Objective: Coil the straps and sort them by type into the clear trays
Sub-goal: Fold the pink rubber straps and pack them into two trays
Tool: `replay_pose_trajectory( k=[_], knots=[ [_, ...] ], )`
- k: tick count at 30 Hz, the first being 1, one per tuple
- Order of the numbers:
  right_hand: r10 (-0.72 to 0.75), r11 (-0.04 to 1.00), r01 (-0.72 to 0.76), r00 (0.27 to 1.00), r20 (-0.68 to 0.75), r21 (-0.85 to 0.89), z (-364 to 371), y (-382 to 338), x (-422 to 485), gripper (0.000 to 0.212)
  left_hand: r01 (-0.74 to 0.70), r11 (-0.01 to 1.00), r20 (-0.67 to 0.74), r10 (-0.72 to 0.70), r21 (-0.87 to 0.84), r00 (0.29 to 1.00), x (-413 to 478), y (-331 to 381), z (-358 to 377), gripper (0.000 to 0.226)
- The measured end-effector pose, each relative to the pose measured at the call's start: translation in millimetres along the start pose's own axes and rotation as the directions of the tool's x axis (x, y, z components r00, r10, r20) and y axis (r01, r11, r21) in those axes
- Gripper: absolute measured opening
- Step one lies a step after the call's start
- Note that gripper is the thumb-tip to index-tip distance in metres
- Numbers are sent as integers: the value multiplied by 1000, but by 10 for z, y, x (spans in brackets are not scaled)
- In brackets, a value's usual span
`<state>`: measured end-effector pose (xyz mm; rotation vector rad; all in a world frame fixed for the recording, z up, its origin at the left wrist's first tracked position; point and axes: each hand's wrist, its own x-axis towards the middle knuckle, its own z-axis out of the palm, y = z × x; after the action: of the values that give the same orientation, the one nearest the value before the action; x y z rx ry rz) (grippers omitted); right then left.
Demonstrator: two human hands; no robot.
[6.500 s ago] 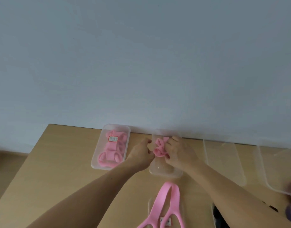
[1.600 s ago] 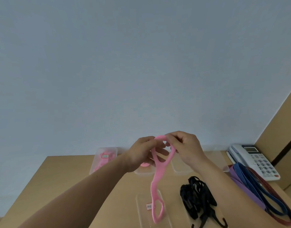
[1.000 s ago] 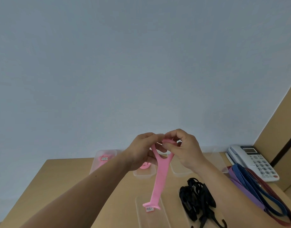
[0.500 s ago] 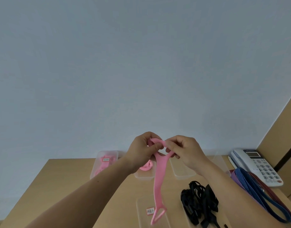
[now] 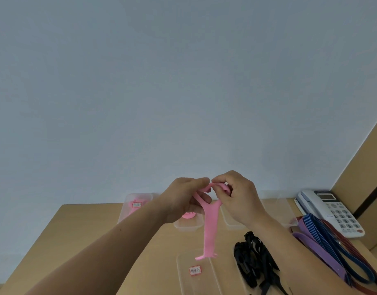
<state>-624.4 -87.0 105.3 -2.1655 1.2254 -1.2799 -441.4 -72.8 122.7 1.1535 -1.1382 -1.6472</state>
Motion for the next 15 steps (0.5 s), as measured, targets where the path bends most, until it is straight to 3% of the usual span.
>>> replay_pose_trajectory(
  k=[5,11,15],
  knots=[
    [0,999,1,1000,-21,36,9,-20,-14,11,-39,999,-15,39,20,999,2,-27,21,27],
    [213,917,-242,969,126,316,-47,-43,-34,5,-106,993,-56,110,57,992,3,-27,-27,15],
    [304,851,-367,927,218,375,-76,-62,-17,13,-157,985,-83,162,73,983,9,-43,-42,16]
  ],
)
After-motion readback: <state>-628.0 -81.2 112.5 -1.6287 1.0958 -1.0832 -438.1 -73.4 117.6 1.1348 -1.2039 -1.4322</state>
